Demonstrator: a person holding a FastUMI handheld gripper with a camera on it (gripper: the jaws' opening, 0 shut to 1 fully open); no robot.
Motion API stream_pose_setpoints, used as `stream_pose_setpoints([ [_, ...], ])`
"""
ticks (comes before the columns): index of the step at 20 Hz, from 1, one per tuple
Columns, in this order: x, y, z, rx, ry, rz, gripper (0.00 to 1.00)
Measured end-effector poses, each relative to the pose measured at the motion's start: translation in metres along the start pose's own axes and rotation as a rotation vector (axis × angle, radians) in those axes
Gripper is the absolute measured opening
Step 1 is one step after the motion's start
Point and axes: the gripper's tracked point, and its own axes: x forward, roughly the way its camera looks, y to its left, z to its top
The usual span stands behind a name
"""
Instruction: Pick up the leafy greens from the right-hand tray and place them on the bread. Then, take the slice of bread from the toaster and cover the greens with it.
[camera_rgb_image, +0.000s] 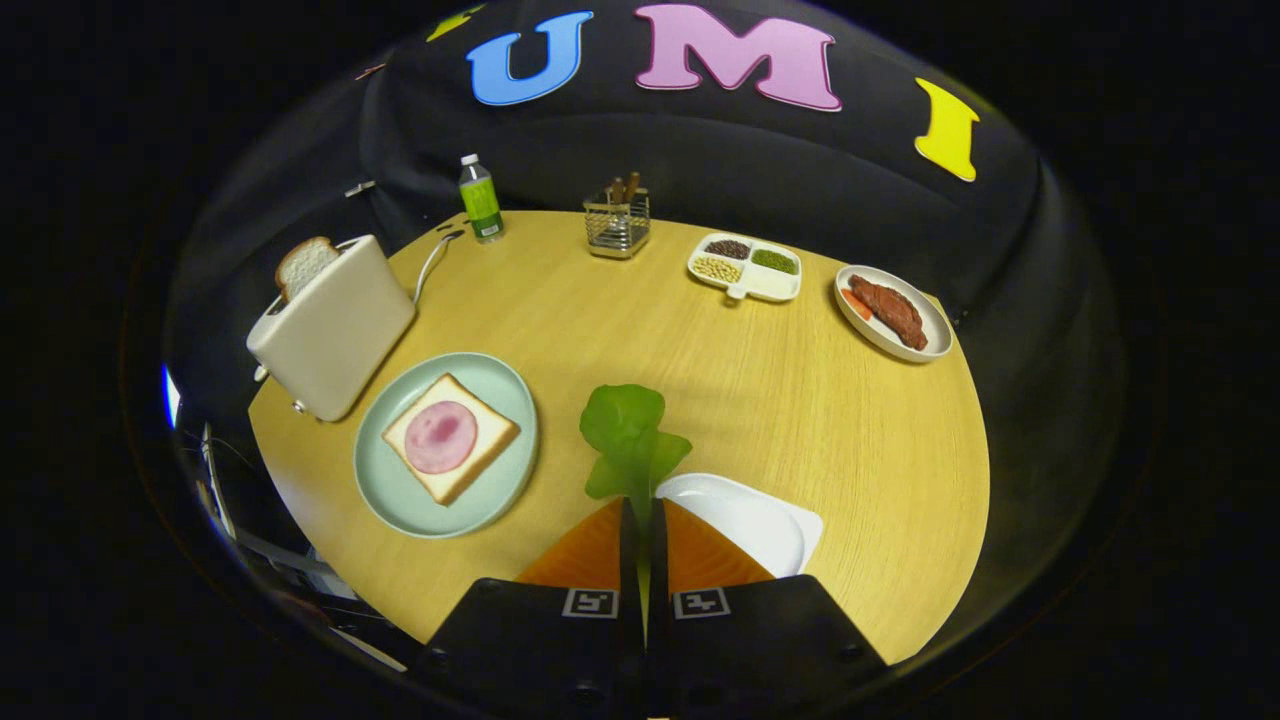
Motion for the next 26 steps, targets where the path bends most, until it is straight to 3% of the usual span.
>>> stream_pose_setpoints([
  [12, 0.016, 0.128, 0.031, -0.096, 0.034, 0.172, 0.05],
  [16, 0.035, 0.151, 0.029, -0.171, 0.053, 0.173, 0.06],
  [26, 0.074, 0.180, 0.032, -0.207, 0.096, 0.145, 0.17],
])
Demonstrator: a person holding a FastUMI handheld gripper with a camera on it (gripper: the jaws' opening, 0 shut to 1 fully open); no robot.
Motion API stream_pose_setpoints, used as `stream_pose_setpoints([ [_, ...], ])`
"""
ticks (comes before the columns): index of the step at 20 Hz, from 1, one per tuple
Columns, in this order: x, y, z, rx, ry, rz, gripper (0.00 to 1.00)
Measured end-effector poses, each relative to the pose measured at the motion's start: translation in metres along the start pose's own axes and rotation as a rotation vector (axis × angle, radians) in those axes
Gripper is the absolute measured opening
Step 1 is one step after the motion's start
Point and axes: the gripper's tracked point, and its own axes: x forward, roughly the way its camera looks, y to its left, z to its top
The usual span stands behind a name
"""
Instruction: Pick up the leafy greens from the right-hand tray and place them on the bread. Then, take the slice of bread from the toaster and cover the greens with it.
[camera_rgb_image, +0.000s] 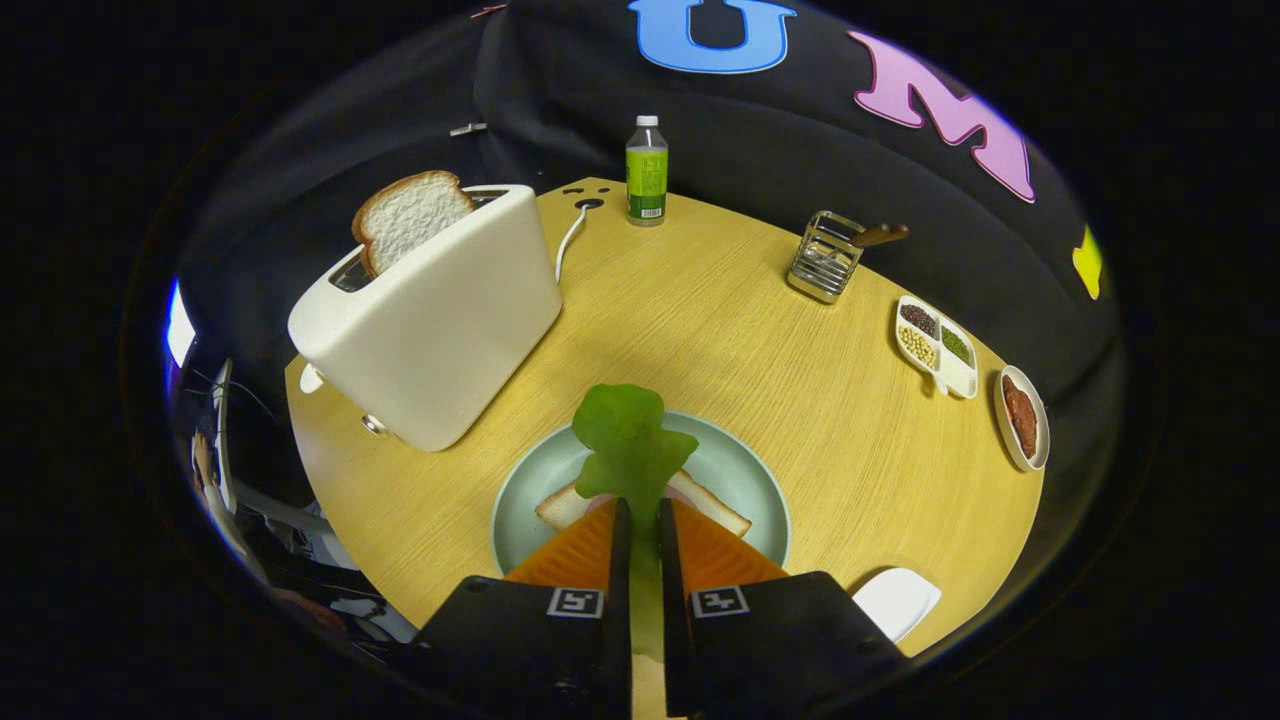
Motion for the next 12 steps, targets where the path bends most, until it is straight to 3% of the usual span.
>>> stream_pose_setpoints([
  [3, 0.014, 0.004, -0.006, 0.016, 0.031, 0.004, 0.31],
  [5, 0.019, 0.004, -0.006, 0.044, 0.028, -0.001, 0.60],
  [7, 0.021, 0.001, -0.004, 0.062, 0.016, -0.013, 0.73],
  [9, 0.018, -0.001, 0.004, 0.066, -0.014, -0.021, 1.00],
  [12, 0.002, -0.006, 0.018, 0.070, -0.071, -0.052, 0.97],
])
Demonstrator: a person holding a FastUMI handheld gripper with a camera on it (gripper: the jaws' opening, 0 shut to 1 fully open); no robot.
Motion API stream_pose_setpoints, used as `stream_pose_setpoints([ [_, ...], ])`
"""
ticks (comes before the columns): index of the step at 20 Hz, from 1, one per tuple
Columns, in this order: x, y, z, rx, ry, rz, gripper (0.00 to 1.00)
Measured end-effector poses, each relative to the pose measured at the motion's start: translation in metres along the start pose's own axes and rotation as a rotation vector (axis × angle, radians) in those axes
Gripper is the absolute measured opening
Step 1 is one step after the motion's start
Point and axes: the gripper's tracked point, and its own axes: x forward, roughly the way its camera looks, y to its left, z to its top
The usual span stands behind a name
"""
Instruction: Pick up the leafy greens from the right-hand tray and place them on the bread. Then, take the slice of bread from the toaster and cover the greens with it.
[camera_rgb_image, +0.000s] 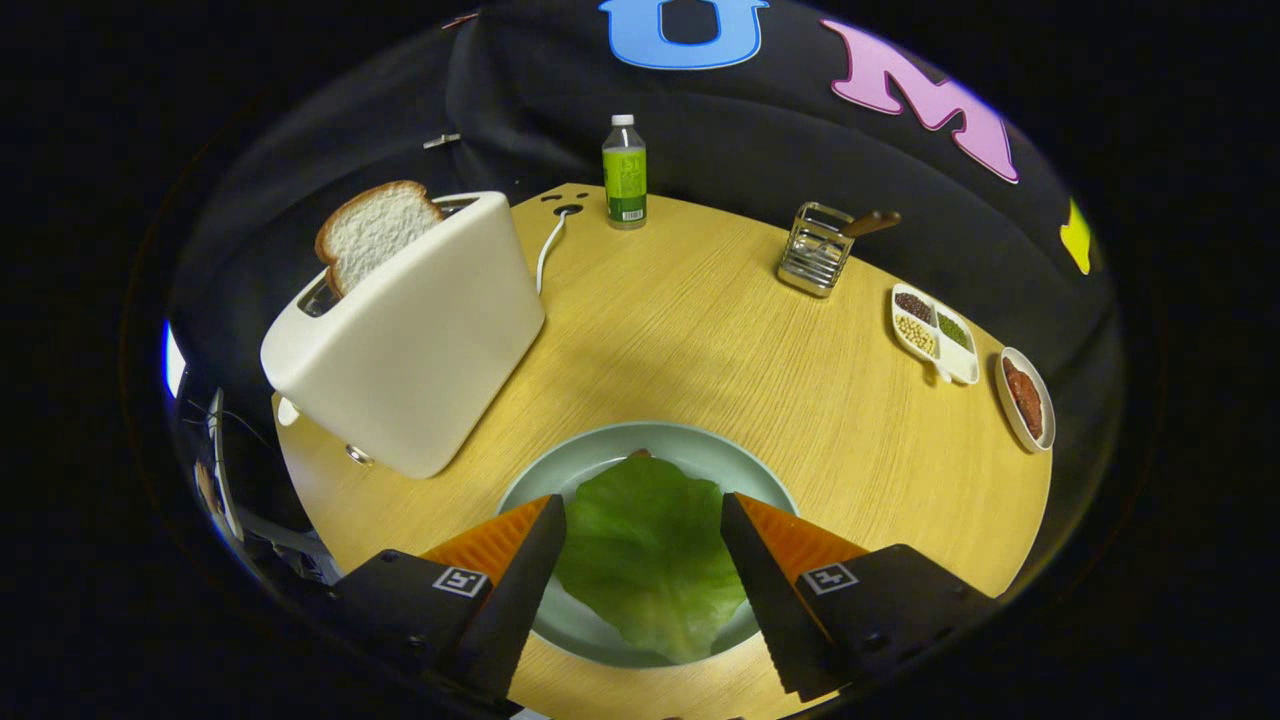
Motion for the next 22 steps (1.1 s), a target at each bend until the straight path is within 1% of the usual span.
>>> stream_pose_setpoints([
  [2, -0.012, 0.001, 0.012, -0.007, -0.043, -0.007, 0.97],
  [6, -0.036, 0.017, 0.042, -0.005, -0.130, 0.009, 0.97],
  [10, -0.056, 0.048, 0.084, -0.014, -0.227, 0.042, 0.97],
  [14, -0.072, 0.084, 0.127, -0.050, -0.315, 0.075, 0.97],
  [19, -0.072, 0.138, 0.168, -0.094, -0.365, 0.115, 0.97],
  [22, -0.056, 0.170, 0.178, -0.125, -0.364, 0.124, 0.97],
])
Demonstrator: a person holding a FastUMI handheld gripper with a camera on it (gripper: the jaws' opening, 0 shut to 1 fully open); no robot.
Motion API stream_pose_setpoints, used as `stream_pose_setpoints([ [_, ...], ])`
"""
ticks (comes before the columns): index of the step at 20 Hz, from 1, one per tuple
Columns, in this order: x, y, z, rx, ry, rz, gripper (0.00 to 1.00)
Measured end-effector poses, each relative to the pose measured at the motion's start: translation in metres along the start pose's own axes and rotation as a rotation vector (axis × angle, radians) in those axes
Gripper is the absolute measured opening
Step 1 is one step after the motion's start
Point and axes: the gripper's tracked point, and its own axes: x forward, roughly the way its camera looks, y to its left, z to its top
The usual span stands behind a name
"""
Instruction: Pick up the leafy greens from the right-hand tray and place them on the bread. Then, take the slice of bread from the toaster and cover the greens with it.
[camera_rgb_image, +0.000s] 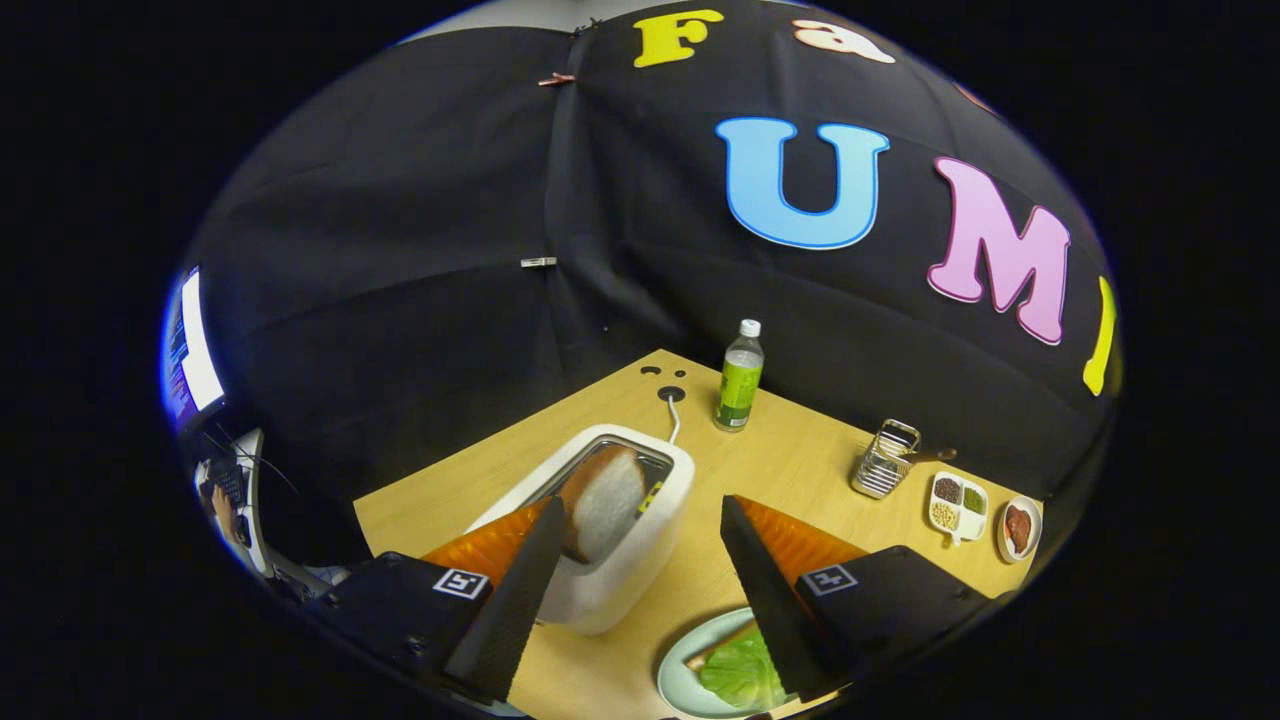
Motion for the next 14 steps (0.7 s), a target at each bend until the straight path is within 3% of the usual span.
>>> stream_pose_setpoints([
  [4, 0.032, 0.022, -0.004, -0.024, 0.025, -0.018, 0.98],
  [11, 0.075, 0.009, -0.028, -0.059, 0.094, -0.130, 0.98],
  [14, 0.084, 0.009, -0.036, -0.037, 0.112, -0.133, 0.95],
])
